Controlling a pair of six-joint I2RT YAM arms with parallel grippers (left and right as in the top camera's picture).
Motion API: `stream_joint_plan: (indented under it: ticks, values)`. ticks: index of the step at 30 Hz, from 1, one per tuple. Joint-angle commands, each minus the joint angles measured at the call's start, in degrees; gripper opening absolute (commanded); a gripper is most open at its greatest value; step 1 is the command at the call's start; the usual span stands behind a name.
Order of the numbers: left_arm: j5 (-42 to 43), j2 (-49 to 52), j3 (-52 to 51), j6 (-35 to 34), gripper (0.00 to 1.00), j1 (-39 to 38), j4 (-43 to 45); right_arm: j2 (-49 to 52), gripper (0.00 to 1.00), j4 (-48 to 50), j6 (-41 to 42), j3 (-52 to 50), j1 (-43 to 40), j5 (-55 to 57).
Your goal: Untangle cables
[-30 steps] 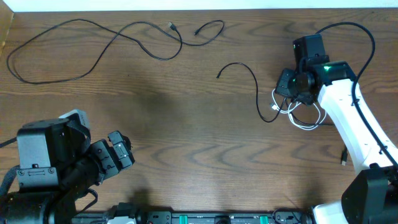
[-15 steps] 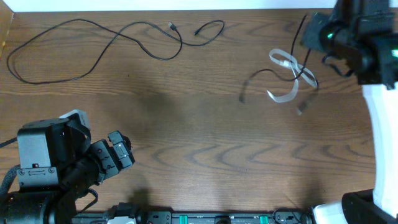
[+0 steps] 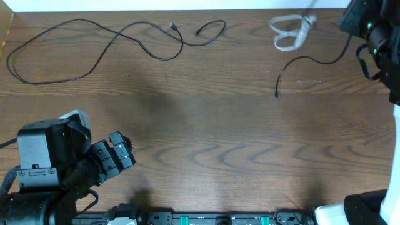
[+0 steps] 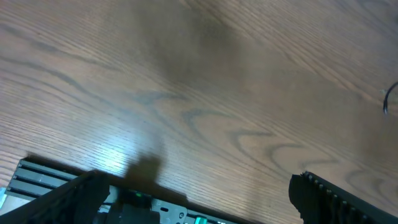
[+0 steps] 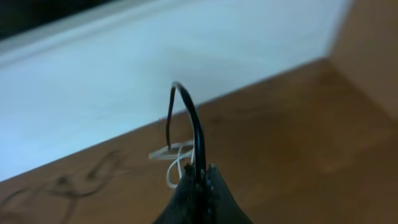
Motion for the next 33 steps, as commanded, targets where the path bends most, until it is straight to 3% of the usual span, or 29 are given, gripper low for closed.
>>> stream_joint_plan:
  ticks: [1,5,9,12,13,16,18,20,21,22,24,26,28,31,33]
  values:
    - [-0.5,0.0,0.1,0.3,0.98,0.1,-4.4,-0.2,0.01,-1.9,4.8,0.7,-0.2,9.5]
    - [-0.5,0.0,0.1,0.3,0.98,0.1,-4.4,-1.4,0.01,-3.1,4.2,0.7,-0.2,1.1]
    - [-0.5,0.0,0.1,0.3,0.98,0.1,-4.4,-1.6,0.01,-3.5,8.0,0.6,-0.1,14.9]
    - [-0.5,0.0,0.1,0.3,0.98,0.1,-4.4,-1.0,0.01,-4.0,8.6,0.6,-0.1,17.5]
    - [-0.5,0.0,0.1,0.3,0.98,0.1,-4.4,-1.0,0.01,-4.5,8.6,0.6,-0.1,15.0]
    - [-0.5,0.0,0.1,0.3,0.98,0.1,-4.4,-1.2,0.01,-7.4,6.7,0.6,-0.1,-7.6]
    - [-0.5,0.0,0.1,0.3,0.98,0.1,-4.4,-0.8,0.01,-7.8,-2.4,0.4,-0.1,-22.5]
    - [-0.5,0.0,0.1,0.3,0.98,0.1,-4.4,-0.2,0.01,-6.7,-14.7,0.2,-0.1,-26.8]
    - [-0.5,0.0,0.1,0.3,0.98,0.1,-4.4,0.3,0.01,-5.7,-18.4,0.2,-0.1,-22.6]
    - [-0.5,0.0,0.1,0.3,0.98,0.1,-4.4,0.8,0.01,-5.6,-15.7,0.2,-0.2,-15.2]
    - [-0.5,0.0,0.1,0.3,0.98,0.1,-4.4,1.2,0.01,-8.5,1.4,0.2,-0.5,-3.6]
    - [-0.5,0.0,0.1,0.3,0.98,0.1,-4.4,1.0,0.01,-12.5,16.0,0.3,-0.4,-2.4]
    - [-0.5,0.0,0.1,0.3,0.98,0.1,-4.4,0.7,0.01,-12.8,15.1,0.3,0.0,-5.2]
    - [-0.5,0.0,0.1,0.3,0.98,0.1,-4.4,0.5,0.01,-11.0,3.5,0.2,0.2,1.8]
    - [-0.5,0.0,0.1,0.3,0.98,0.1,-4.4,0.6,0.02,-12.2,11.0,0.2,-0.7,12.0]
